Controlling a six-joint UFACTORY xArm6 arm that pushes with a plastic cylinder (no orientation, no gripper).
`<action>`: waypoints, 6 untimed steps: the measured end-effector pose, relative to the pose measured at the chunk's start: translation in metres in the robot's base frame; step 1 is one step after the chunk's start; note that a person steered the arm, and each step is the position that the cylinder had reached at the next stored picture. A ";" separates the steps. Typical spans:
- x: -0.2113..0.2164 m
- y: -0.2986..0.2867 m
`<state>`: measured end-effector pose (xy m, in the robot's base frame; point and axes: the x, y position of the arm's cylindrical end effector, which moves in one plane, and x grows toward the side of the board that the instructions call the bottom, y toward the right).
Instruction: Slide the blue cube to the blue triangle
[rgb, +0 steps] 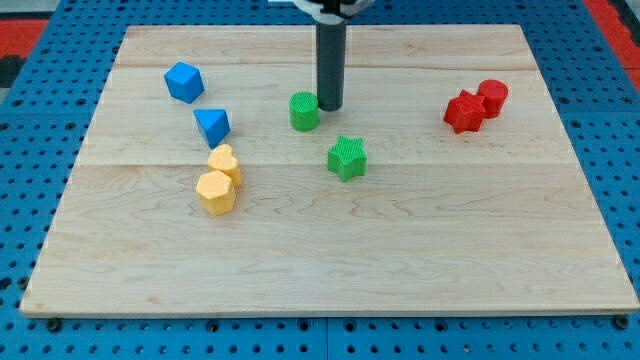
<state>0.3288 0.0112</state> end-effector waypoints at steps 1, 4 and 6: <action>-0.070 0.004; -0.136 -0.087; -0.063 -0.176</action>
